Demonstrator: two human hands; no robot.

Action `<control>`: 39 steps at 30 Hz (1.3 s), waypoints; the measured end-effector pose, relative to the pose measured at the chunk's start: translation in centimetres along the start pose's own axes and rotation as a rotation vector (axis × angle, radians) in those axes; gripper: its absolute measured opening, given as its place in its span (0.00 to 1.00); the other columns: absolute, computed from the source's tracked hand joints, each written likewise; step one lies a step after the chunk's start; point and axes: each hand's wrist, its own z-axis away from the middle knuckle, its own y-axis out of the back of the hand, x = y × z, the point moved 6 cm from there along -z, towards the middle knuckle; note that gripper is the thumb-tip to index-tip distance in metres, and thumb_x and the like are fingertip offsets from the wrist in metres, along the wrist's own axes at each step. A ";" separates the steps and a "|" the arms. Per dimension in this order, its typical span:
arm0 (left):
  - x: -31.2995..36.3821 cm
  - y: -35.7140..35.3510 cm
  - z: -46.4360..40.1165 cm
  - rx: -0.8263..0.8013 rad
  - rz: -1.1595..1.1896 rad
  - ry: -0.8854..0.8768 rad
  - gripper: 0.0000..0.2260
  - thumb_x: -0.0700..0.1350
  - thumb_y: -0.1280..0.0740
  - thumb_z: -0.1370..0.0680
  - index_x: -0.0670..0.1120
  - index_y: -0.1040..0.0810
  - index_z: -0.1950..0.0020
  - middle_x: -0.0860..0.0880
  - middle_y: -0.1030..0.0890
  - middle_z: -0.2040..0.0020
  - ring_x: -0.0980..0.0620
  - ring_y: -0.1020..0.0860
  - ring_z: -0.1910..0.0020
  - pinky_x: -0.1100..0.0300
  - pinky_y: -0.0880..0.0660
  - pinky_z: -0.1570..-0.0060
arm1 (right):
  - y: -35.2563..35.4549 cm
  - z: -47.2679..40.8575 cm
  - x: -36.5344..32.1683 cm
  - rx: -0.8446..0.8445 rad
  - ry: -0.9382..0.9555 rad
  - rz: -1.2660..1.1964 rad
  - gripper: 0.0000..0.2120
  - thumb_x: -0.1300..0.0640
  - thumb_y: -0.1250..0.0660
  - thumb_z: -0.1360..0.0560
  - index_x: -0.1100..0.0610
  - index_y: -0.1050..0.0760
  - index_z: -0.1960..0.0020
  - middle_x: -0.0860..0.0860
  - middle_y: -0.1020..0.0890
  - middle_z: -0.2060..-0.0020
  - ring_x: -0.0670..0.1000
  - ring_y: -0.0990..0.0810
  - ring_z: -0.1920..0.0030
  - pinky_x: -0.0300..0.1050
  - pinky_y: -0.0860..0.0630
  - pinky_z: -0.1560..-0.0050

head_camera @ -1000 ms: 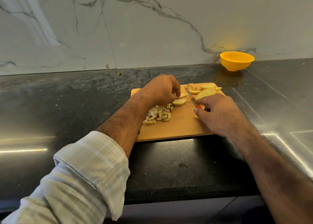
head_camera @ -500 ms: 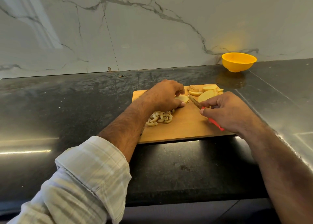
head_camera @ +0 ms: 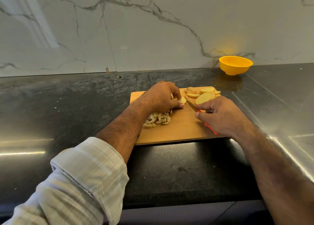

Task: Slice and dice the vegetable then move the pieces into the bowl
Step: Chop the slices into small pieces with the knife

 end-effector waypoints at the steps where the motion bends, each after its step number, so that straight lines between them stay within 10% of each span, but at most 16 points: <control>1: 0.0 0.0 0.0 -0.004 -0.002 -0.004 0.15 0.58 0.25 0.22 0.53 0.16 0.40 0.55 0.21 0.42 0.55 0.23 0.44 0.54 0.21 0.44 | 0.0 0.1 0.0 0.003 -0.001 -0.007 0.18 0.47 0.28 0.20 0.44 0.20 0.30 0.47 0.15 0.52 0.46 0.18 0.58 0.44 0.21 0.55; 5: 0.0 0.1 0.2 -0.022 -0.001 0.006 0.12 0.55 0.25 0.21 0.52 0.15 0.40 0.53 0.20 0.40 0.55 0.22 0.43 0.52 0.20 0.41 | -0.1 0.6 -0.2 0.023 -0.015 -0.052 0.18 0.50 0.29 0.19 0.44 0.21 0.29 0.49 0.16 0.52 0.47 0.17 0.73 0.43 0.19 0.65; 14: 0.6 0.3 0.3 -0.044 -0.042 0.010 0.13 0.53 0.26 0.19 0.50 0.15 0.36 0.51 0.19 0.39 0.52 0.21 0.43 0.54 0.21 0.41 | -0.7 0.9 -2.7 0.029 0.046 0.257 0.19 0.51 0.33 0.18 0.48 0.22 0.28 0.49 0.17 0.39 0.48 0.23 0.49 0.42 0.22 0.49; 20: 1.1 0.5 0.1 -0.031 -0.056 0.008 0.12 0.51 0.26 0.19 0.48 0.15 0.38 0.52 0.18 0.42 0.55 0.23 0.48 0.60 0.27 0.50 | -1.1 -0.4 -3.9 -0.032 0.029 0.317 0.12 0.57 0.32 0.20 0.52 0.16 0.38 0.49 0.18 0.54 0.50 0.19 0.59 0.46 0.16 0.56; 33: 1.2 0.6 0.8 -0.043 -0.103 0.035 0.13 0.49 0.26 0.19 0.50 0.16 0.35 0.51 0.20 0.37 0.52 0.22 0.41 0.53 0.21 0.37 | -1.0 -1.2 -4.4 -0.095 0.034 0.318 0.10 0.60 0.32 0.19 0.56 0.17 0.40 0.52 0.16 0.56 0.48 0.15 0.72 0.40 0.19 0.71; 39: 0.5 0.5 1.1 -0.061 -0.100 0.066 0.12 0.52 0.27 0.19 0.54 0.16 0.36 0.52 0.21 0.34 0.52 0.22 0.39 0.47 0.22 0.35 | -0.9 -0.9 -4.3 -0.014 0.068 0.378 0.10 0.57 0.32 0.20 0.53 0.17 0.40 0.49 0.18 0.54 0.50 0.17 0.62 0.48 0.14 0.60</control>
